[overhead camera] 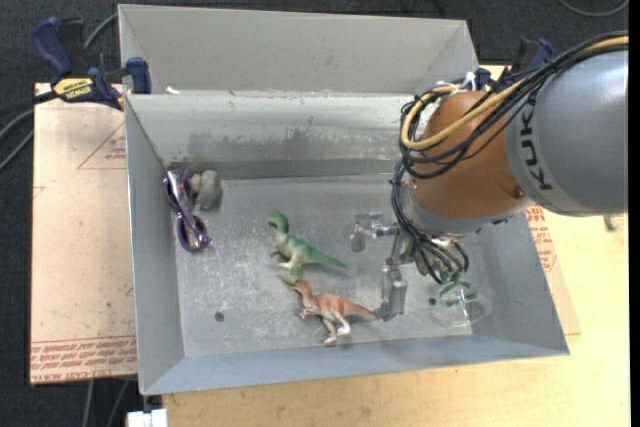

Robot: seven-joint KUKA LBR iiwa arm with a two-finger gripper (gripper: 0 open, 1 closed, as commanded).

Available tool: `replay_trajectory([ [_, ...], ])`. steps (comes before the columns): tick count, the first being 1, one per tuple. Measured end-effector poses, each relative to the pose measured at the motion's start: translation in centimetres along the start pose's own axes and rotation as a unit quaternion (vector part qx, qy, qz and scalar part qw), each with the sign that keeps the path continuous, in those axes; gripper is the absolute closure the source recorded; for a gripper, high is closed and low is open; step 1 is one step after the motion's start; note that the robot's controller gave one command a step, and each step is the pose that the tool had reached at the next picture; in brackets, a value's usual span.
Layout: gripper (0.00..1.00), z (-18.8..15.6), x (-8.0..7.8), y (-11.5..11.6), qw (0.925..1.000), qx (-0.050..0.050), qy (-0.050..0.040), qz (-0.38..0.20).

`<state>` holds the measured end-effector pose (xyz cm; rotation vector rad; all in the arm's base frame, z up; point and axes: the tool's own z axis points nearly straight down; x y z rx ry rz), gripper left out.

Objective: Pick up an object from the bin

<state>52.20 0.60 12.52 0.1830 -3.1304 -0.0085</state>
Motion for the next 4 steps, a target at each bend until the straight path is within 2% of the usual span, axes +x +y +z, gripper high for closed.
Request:
replay_trajectory([
  [1, 0.00, 5.7, -1.1, 0.7, 0.9972, -0.001, 0.0021, -0.074],
  [2, 0.00, 5.4, 2.7, 3.6, 0.9956, 0.001, -0.0085, -0.093],
  [3, 1.00, 5.2, 2.2, 5.5, 0.9908, -0.001, 0.0011, -0.135],
  [4, 1.00, 5.2, 2.2, 5.5, 0.9908, -0.001, 0.0011, -0.135],
])
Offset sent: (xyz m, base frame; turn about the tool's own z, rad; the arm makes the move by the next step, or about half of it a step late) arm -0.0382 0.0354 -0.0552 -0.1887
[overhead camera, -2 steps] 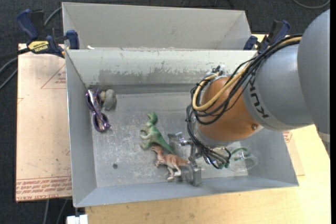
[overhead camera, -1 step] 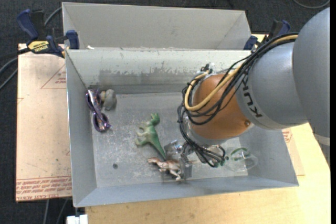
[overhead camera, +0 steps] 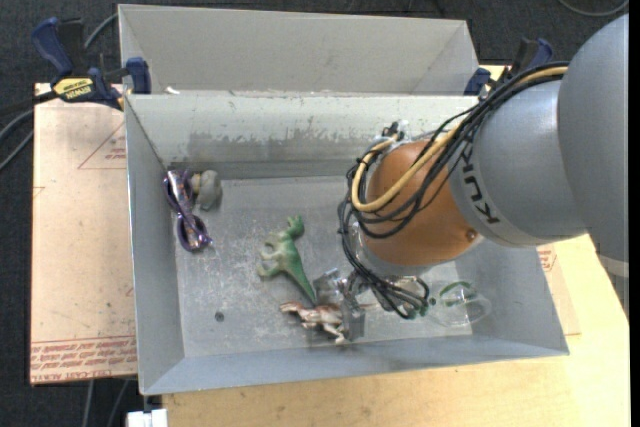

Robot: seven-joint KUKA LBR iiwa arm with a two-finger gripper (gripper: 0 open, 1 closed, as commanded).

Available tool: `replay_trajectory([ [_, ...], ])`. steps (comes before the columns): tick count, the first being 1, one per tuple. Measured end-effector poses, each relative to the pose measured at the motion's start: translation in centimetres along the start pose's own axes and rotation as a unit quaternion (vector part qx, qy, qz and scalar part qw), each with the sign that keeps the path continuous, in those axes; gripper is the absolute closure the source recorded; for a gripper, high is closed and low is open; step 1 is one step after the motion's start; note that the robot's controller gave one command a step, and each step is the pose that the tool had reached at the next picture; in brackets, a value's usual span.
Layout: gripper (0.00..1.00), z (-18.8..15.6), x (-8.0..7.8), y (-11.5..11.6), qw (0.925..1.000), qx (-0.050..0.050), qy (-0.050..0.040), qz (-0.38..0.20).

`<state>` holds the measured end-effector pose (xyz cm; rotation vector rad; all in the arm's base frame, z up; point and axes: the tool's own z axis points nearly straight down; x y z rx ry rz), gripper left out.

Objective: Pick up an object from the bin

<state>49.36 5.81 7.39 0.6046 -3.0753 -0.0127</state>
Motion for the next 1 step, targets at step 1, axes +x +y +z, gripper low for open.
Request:
replay_trajectory([
  [1, 1.00, 0.00, 0.00, 0.00, 1.0000, 0.000, 0.0001, 0.000],
])
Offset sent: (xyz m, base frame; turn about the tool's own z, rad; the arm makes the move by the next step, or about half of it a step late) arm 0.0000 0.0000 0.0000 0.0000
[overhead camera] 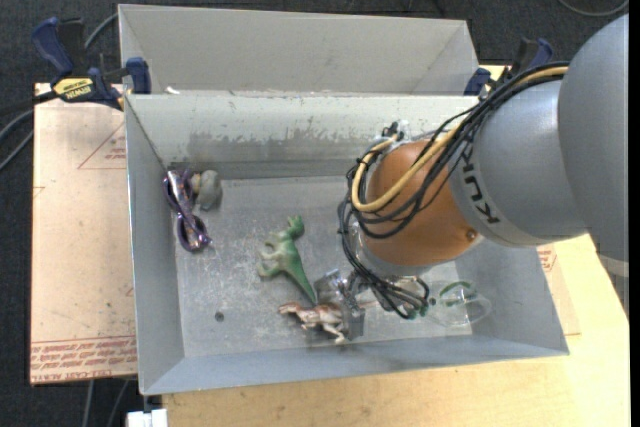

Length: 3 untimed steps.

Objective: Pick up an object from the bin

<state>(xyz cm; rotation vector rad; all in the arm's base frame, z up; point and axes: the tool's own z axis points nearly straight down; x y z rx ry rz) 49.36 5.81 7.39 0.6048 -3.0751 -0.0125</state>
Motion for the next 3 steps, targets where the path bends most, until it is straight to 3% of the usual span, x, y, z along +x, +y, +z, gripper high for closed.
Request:
replay_trajectory([
  [1, 1.00, 0.0, 0.0, 0.0, 1.0000, 0.000, 0.0000, 0.000],
  [2, 1.00, -11.0, -0.9, 1.5, 1.0000, 0.000, -0.0012, -0.002],
  [3, 1.00, -11.0, -0.9, 1.5, 1.0000, 0.000, -0.0011, -0.002],
])
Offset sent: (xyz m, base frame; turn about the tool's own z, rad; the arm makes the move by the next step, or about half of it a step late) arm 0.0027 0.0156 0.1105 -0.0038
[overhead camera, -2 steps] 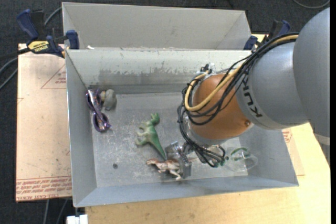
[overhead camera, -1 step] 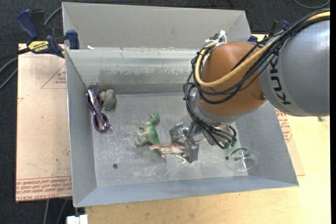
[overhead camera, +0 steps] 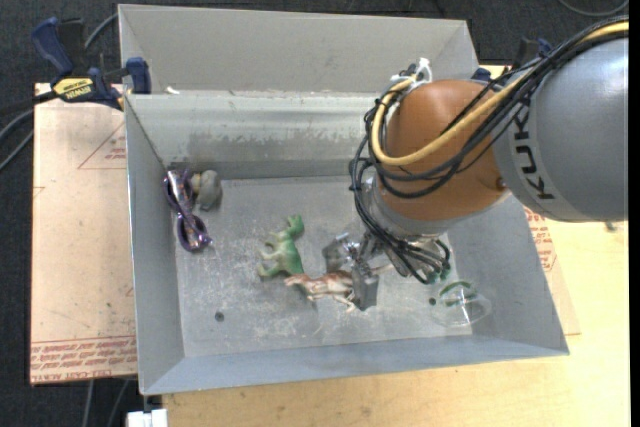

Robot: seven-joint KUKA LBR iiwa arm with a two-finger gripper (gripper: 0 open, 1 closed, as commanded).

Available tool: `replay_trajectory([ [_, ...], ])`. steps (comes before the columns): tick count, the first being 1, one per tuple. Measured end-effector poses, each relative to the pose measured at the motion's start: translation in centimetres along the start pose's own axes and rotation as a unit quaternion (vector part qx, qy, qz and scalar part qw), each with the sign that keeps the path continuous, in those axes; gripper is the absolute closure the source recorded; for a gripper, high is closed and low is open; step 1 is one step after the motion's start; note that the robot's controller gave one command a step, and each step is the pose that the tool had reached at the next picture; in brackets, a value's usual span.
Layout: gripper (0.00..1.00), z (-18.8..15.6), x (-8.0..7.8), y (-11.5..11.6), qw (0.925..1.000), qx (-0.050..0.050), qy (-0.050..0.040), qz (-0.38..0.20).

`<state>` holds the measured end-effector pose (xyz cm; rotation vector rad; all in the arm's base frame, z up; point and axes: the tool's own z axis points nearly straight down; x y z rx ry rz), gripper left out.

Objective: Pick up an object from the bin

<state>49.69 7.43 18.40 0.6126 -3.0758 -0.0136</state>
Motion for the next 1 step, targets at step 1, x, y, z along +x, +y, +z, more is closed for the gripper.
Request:
replay_trajectory([
  [1, 1.00, -17.25, 1.01, 0.59, 0.9999, 0.000, -0.0019, 0.014],
])
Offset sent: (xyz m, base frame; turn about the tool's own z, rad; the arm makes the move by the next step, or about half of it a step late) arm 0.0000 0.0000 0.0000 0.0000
